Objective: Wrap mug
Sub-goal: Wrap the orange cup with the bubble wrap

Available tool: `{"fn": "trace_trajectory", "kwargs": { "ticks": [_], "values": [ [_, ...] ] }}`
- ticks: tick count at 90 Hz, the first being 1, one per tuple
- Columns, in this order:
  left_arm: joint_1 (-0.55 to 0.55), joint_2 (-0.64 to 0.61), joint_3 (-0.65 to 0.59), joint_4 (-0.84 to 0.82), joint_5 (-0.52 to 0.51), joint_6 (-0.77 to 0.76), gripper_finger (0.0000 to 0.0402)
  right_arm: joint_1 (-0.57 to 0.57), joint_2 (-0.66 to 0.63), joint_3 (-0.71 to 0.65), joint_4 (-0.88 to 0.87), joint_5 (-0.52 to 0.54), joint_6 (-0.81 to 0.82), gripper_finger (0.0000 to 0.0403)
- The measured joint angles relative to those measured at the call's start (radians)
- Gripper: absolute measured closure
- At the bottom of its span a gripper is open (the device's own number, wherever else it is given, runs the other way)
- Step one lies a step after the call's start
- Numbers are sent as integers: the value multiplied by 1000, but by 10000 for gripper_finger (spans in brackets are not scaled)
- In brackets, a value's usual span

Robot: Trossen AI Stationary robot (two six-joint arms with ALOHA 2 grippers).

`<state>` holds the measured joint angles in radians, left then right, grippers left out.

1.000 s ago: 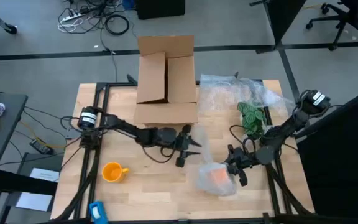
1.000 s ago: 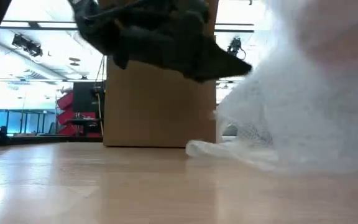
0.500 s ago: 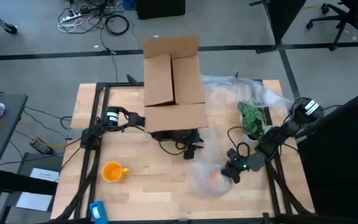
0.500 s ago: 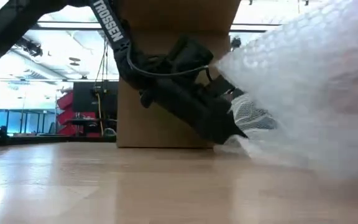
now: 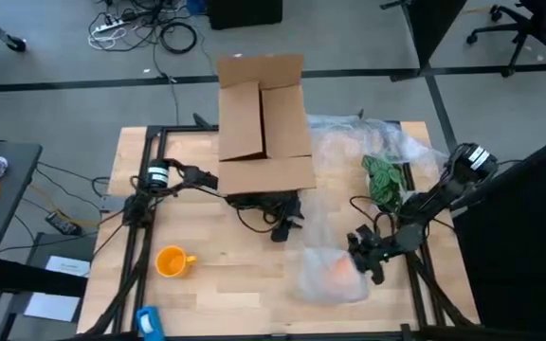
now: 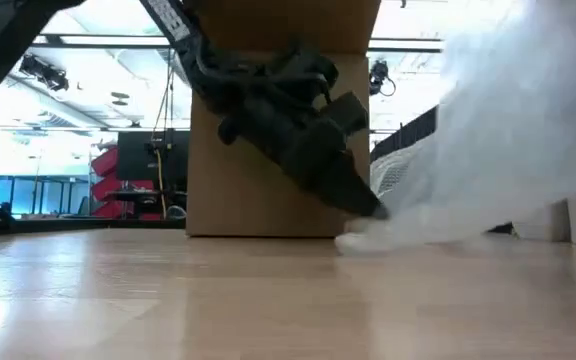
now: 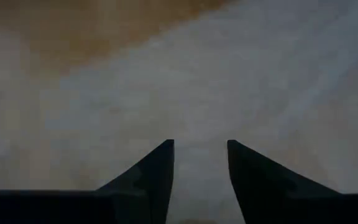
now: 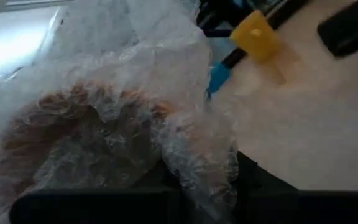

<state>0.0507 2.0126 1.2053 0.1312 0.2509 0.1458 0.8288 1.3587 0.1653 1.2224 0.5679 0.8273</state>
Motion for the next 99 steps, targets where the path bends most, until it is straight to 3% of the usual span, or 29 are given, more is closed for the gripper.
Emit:
{"fn": "trace_trajectory", "kwargs": {
  "ticks": [15, 36, 48, 59, 70, 80, 91, 99],
  "values": [
    [-32, -88, -1, -236, -18, 5, 269, 24, -10, -46, -2, 122, -25, 377],
    [-145, -66, -1, -221, -30, -42, 269, 40, -8, -100, 11, 262, -31, 377],
    [-170, -94, 2, -341, -134, -32, 269, 49, -7, -100, 17, 244, -39, 377],
    [-175, -154, 28, -497, -152, -64, 269, 61, -3, -100, 19, 241, -34, 377],
    [-204, -218, 26, -534, -142, -98, 269, 69, -3, -100, 20, 248, -38, 377],
    [-237, -233, -6, -454, -49, -82, 269, 74, -3, -100, 23, 248, -44, 377],
    [-260, -168, -69, -114, 40, -78, 269, 75, -3, -100, 23, 247, -58, 377],
    [-261, -82, -78, 70, 22, -93, 269, 74, -3, -100, 44, 239, -73, 377]
  ]
}}
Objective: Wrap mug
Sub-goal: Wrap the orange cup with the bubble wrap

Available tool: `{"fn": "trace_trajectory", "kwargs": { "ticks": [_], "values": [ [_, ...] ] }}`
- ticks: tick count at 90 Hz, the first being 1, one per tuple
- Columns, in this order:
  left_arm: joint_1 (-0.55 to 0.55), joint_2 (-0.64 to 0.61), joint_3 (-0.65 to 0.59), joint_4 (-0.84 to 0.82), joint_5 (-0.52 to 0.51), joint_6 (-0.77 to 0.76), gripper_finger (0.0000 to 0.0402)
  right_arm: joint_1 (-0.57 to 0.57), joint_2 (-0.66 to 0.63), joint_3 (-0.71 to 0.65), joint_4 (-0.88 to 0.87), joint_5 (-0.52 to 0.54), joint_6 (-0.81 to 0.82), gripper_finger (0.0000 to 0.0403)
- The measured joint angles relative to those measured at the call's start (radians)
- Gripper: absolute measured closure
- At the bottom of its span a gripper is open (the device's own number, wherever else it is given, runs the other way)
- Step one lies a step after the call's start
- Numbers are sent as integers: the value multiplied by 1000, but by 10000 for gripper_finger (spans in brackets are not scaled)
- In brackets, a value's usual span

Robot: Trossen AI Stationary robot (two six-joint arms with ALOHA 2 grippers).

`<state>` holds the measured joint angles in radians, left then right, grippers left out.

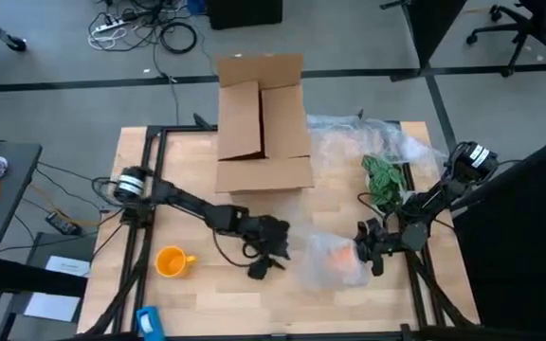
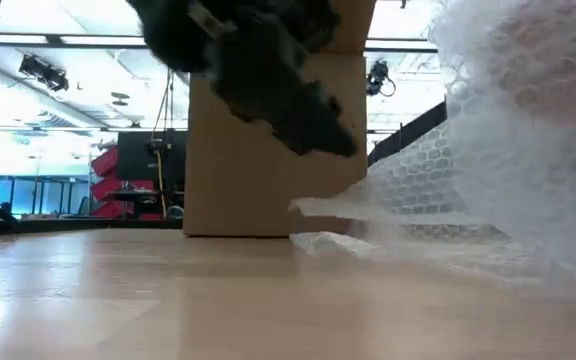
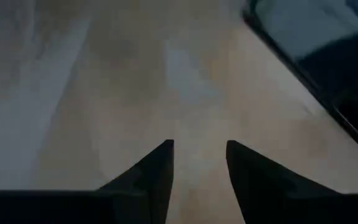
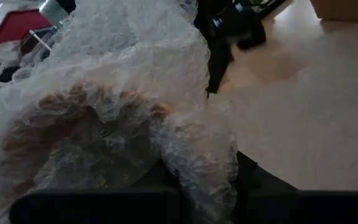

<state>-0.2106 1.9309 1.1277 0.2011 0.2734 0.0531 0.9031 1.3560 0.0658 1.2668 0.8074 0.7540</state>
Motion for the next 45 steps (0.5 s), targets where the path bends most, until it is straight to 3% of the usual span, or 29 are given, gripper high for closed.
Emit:
{"fn": "trace_trajectory", "kwargs": {
  "ticks": [14, 21, 37, 45],
  "values": [
    [39, 111, 45, 141, -258, 56, 269, 0, 0, 19, -5, -48, -8, 377],
    [65, 137, 76, 237, -337, 102, 269, 0, 0, 37, 0, -76, -30, 377],
    [101, 141, 156, 401, -340, 173, 269, 0, 0, 57, -45, -113, -10, 377],
    [111, 139, 215, 381, -312, 209, 269, 0, 0, 60, -94, -124, 41, 377]
  ]
}}
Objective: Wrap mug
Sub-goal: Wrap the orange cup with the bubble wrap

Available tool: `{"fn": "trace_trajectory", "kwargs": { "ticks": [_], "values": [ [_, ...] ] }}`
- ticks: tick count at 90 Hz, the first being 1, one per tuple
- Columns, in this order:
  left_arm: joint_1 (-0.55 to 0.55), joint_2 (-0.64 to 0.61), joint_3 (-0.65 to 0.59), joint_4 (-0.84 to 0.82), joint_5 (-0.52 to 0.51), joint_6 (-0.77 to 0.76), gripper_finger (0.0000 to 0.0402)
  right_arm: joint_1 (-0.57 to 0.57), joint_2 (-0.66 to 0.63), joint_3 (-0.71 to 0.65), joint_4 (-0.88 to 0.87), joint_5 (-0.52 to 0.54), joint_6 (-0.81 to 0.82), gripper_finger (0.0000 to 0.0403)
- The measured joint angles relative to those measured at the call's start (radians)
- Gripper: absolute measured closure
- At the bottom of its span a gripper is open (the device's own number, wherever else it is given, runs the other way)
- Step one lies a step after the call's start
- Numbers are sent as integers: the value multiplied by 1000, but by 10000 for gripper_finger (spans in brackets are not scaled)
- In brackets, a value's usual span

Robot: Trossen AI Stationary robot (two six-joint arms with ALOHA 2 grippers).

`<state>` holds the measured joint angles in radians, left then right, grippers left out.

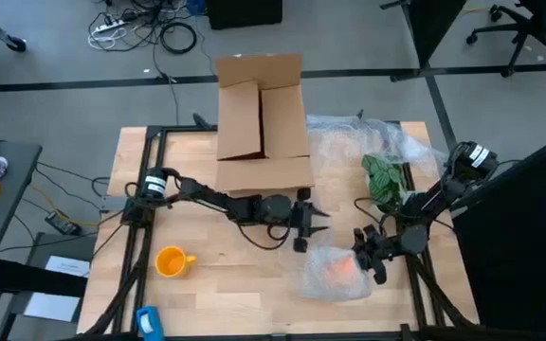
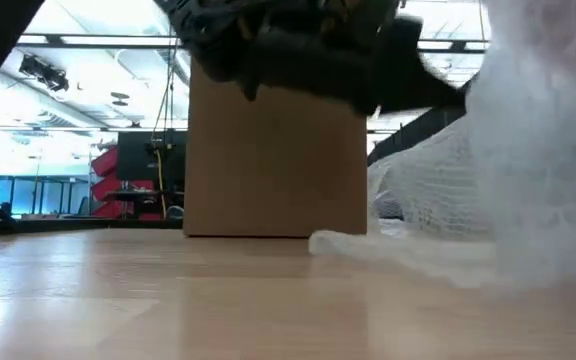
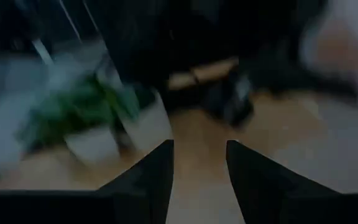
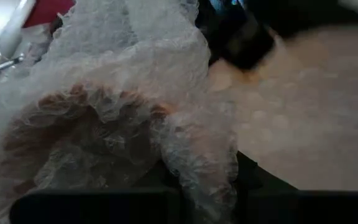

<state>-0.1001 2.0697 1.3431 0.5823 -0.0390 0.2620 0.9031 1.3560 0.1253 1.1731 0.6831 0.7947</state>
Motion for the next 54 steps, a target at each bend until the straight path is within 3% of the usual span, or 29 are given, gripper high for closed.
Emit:
{"fn": "trace_trajectory", "kwargs": {
  "ticks": [7, 22, 29, 38, 54],
  "values": [
    [4, 13, 48, -59, 37, 1, 269, 0, 0, 1, -54, -6, 85, 377],
    [4, 40, 89, -116, 41, 6, 269, 0, 0, 1, -205, 2, 336, 377],
    [3, 35, 89, -190, 17, 22, 269, 8, 1, 1, -215, 8, 375, 377],
    [3, -5, 86, -343, -10, 23, 269, 28, 1, 1, -91, 7, 266, 377],
    [-41, -132, 90, -649, -15, 16, 269, 88, -1, 2, 183, -7, -61, 376]
  ]
}}
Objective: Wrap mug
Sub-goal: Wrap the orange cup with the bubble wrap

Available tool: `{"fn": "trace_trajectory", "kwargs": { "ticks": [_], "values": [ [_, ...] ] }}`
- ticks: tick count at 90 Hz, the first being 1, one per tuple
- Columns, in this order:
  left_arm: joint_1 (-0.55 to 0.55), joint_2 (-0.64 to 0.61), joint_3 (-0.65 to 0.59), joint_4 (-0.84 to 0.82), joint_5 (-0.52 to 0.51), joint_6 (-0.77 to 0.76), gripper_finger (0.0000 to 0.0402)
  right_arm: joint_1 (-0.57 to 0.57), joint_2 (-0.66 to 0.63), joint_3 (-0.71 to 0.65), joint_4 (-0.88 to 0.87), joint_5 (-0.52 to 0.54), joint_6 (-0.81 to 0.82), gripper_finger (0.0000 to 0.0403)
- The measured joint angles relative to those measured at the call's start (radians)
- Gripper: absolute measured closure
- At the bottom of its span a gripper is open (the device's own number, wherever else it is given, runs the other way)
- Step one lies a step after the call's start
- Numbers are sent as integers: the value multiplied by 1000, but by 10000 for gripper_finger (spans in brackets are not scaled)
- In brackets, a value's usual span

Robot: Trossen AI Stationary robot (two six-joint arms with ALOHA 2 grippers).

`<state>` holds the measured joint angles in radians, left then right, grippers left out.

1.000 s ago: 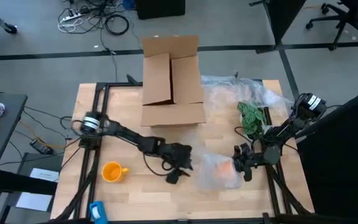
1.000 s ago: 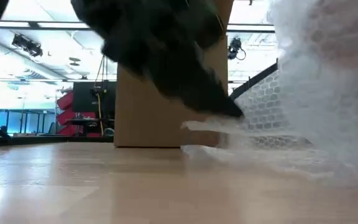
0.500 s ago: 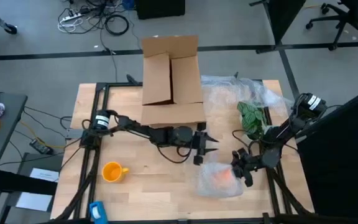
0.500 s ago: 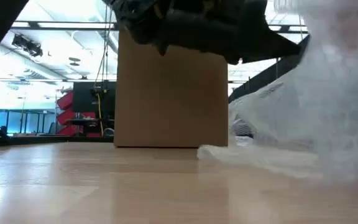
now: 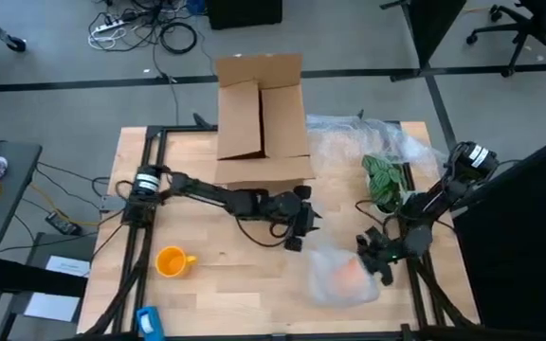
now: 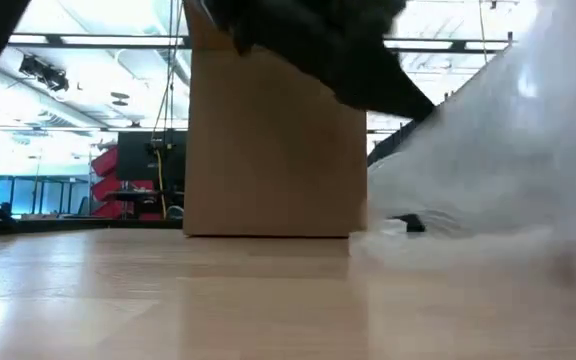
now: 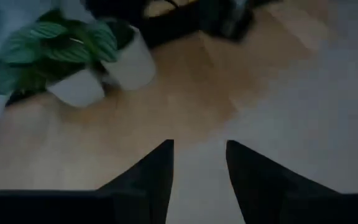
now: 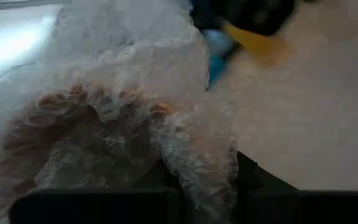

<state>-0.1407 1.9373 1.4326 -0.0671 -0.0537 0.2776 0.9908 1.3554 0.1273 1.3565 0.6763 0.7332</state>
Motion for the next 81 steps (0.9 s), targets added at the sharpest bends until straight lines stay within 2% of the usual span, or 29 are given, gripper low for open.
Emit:
{"fn": "trace_trajectory", "kwargs": {
  "ticks": [10, 18, 30, 42, 52, 67, 81],
  "values": [
    [-60, -74, -5, -178, 7, -14, 269, 38, 0, 0, 53, 16, -128, 377],
    [-104, -132, -31, -208, 3, -29, 269, 57, 0, 0, 52, 72, -181, 377],
    [-153, -167, -116, -106, -11, -91, 269, 68, 0, 0, 62, 145, -257, 377],
    [-174, -164, -185, -35, -67, -137, 269, 67, 0, 0, 63, 148, -256, 377],
    [-175, -162, -249, 132, -76, -152, 269, 67, 0, 0, 75, 147, -255, 377],
    [-153, -45, -352, 601, 71, -160, 269, 50, 0, 0, 73, 143, -253, 377],
    [-84, 96, -327, 792, 26, -166, 269, 23, 1, 0, -36, 137, -127, 377]
  ]
}}
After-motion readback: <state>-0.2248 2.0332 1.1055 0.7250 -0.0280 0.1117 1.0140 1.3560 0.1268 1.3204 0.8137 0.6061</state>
